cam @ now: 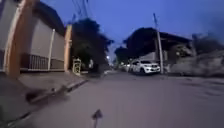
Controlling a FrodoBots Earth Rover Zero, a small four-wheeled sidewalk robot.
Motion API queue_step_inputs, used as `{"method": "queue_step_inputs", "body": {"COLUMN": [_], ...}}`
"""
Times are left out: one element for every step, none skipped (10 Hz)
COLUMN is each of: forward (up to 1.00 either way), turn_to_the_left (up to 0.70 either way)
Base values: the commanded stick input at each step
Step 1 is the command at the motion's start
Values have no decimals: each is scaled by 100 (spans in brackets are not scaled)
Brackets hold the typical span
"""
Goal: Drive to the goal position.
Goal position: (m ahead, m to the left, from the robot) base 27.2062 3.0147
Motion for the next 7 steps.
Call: {"method": "queue_step_inputs", "body": {"forward": [70, 70, 70, 70, 70, 70, 70], "turn_to_the_left": [0, 0, 0, 0, 0, 0, 0]}}
